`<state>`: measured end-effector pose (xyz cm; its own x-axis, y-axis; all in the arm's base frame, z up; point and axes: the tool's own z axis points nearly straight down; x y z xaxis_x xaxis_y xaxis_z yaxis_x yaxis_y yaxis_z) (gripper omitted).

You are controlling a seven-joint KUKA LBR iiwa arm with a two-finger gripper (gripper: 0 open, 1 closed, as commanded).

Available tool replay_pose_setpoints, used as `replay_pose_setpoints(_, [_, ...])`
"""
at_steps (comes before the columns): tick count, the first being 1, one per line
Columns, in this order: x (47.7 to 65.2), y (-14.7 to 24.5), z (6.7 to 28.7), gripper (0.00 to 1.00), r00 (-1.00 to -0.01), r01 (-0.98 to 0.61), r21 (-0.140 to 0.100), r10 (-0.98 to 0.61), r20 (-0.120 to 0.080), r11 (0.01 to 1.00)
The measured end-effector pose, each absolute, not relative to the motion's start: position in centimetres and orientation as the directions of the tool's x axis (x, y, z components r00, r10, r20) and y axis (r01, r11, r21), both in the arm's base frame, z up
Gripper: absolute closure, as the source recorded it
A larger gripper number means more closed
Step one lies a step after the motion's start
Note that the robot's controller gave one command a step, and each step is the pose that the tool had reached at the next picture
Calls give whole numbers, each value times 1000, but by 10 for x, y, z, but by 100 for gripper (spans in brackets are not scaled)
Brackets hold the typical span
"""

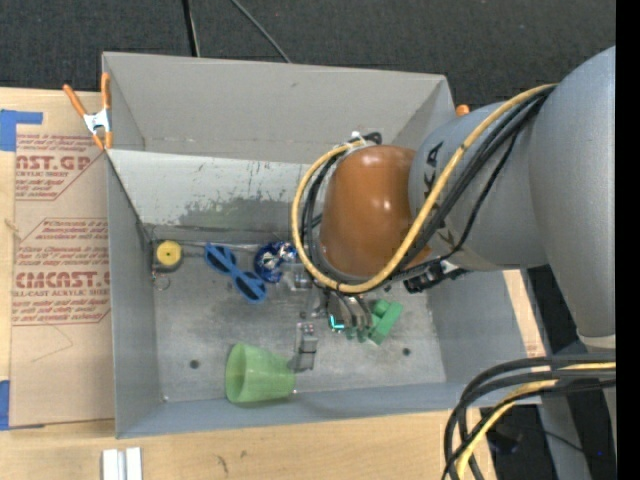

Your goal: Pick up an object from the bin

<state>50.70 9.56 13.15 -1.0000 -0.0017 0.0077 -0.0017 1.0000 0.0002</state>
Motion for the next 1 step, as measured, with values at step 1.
replay_pose_setpoints(1, [586, 130, 79, 0, -978, 209, 7, 209, -9, 978])
